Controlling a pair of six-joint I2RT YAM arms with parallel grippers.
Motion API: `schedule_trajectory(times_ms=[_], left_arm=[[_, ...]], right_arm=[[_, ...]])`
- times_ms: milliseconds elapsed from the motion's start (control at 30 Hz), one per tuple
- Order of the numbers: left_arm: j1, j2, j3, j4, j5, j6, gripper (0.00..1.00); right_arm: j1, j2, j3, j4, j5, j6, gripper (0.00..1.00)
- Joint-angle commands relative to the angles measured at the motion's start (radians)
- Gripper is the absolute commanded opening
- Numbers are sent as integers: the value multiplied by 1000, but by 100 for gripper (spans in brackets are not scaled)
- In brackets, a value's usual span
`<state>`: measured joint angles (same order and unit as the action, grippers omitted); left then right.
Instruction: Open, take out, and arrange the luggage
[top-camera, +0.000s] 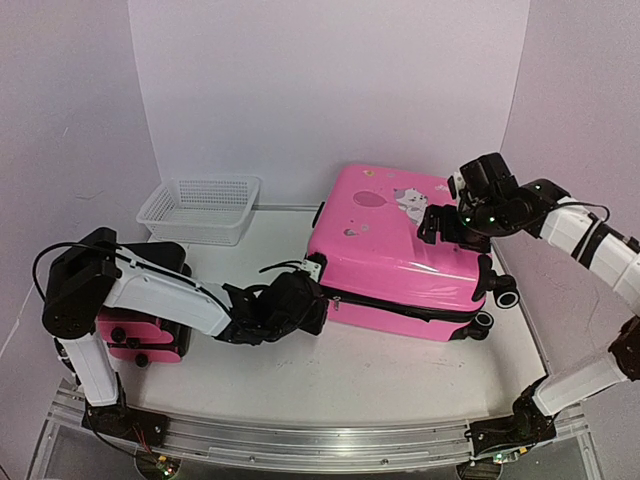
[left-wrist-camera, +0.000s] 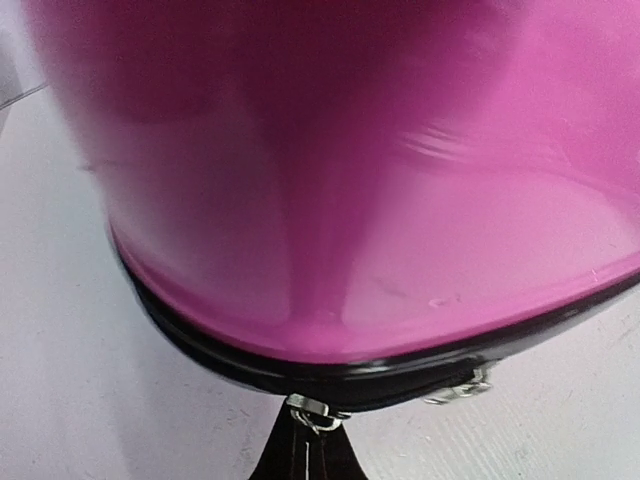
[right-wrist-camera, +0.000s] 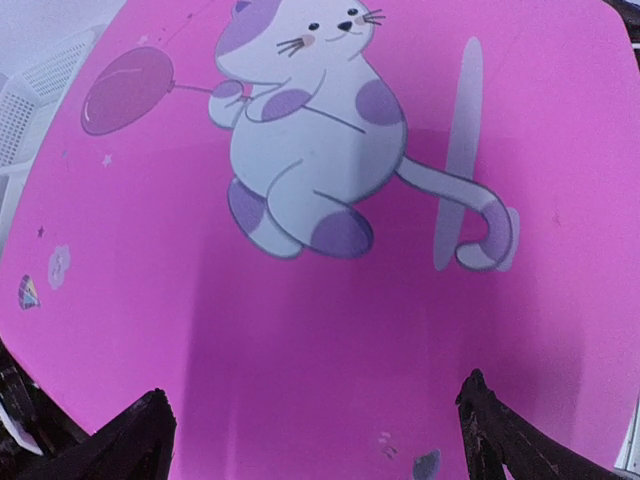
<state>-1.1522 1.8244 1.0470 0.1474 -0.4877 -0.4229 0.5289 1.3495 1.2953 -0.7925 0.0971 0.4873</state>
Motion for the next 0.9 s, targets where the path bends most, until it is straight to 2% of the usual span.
schedule_trajectory(times_ms=[0,133,300,400,533,600,733,800,867], left_arm=[[128,-123,-47,-37,25,-46,0],[177,-172,-65,-74,45,-17,0],[289,-202,-69,-110,192,26,0],[302,-208,-54,-112,277,84,0],[302,-219,-56,-116,340,71,0],[302,-220,-60,-118,361,52,0],[302,-210,-59,-122,406,27,0],[299,-204,-58,-123,419,15,0],[297,-202,-57,-122,425,0,0]], right_arm=[[2,-84,-49,-172,26,20,98],[3,-172,-86,-256,30,46,98],[2,-298,-108,-405,39,119,98],[3,-363,-120,-456,-42,177,98],[3,-391,-131,-530,-158,244,98],[3,-426,-168,-513,-226,317,98],[5,-513,-349,-262,-446,495,98],[8,-511,-392,-224,-446,501,98],[8,-484,-372,-281,-325,471,98]])
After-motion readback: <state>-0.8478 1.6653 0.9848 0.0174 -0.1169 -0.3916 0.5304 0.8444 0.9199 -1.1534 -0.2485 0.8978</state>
